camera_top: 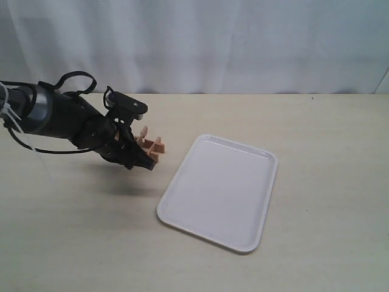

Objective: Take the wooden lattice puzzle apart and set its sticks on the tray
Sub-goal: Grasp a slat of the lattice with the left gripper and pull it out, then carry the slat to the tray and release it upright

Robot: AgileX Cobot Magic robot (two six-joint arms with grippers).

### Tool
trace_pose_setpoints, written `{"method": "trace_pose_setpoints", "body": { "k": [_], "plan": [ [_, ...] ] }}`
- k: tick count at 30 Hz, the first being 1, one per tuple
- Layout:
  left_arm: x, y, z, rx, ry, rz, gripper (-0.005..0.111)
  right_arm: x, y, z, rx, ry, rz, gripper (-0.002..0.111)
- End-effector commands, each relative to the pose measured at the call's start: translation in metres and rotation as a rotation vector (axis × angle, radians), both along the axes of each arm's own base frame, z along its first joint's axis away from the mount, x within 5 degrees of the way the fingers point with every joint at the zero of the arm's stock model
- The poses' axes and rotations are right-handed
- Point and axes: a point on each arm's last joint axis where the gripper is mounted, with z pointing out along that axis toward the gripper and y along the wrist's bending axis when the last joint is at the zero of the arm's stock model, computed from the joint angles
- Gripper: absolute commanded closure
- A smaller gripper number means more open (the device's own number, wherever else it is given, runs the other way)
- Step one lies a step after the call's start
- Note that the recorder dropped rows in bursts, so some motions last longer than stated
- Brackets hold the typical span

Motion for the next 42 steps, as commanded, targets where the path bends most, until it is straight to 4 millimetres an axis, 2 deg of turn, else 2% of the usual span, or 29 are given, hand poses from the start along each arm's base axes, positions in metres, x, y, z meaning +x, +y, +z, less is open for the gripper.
{"method": "trace_pose_setpoints", "body": {
  "k": [1,6,8,13,14,18,22,23,27,29,31,35,42],
  "plan": [
    [0.001,0.001,0.018,-0.008,-0.037,-0.001,0.107,0.0,0.0,-0.001,-0.003,0.0,0.002,0.104],
    [0.001,0.001,0.028,-0.018,-0.06,-0.003,0.107,0.0,0.0,-0.001,-0.003,0.0,0.002,0.104],
    [-0.003,-0.003,0.041,-0.014,-0.081,-0.023,0.107,0.0,0.0,-0.001,-0.003,0.0,0.002,0.104],
    [-0.027,-0.036,0.065,0.031,-0.101,-0.177,0.107,0.0,0.0,-0.001,-0.003,0.0,0.002,0.104],
    [-0.035,-0.048,0.064,0.034,-0.099,-0.231,0.107,0.0,0.0,-0.001,-0.003,0.0,0.002,0.104],
    [-0.05,-0.073,0.066,0.05,-0.106,-0.376,0.107,0.0,0.0,-0.001,-0.003,0.0,0.002,0.104],
    [-0.049,-0.093,0.074,-0.008,0.007,-0.465,0.107,0.0,0.0,-0.001,-0.003,0.0,0.002,0.104],
    [-0.046,-0.102,0.072,-0.034,0.08,-0.52,0.107,0.0,0.0,-0.001,-0.003,0.0,0.002,0.104],
    [-0.031,-0.124,0.068,-0.024,0.118,-0.599,0.107,0.0,0.0,-0.001,-0.003,0.0,0.002,0.104],
    [-0.027,-0.132,0.058,0.033,0.106,-0.654,0.107,0.0,0.0,-0.001,-0.003,0.0,0.002,0.104],
    [-0.018,-0.141,0.038,0.05,0.089,-0.661,0.107,0.0,0.0,-0.001,-0.003,0.0,0.002,0.104],
    [-0.007,-0.152,0.018,0.002,0.076,-0.623,0.107,0.0,0.0,-0.001,-0.003,0.0,0.002,0.104],
    [-0.003,-0.157,0.007,-0.03,0.076,-0.6,0.107,0.0,0.0,-0.001,-0.003,0.0,0.002,0.104]
  ]
}}
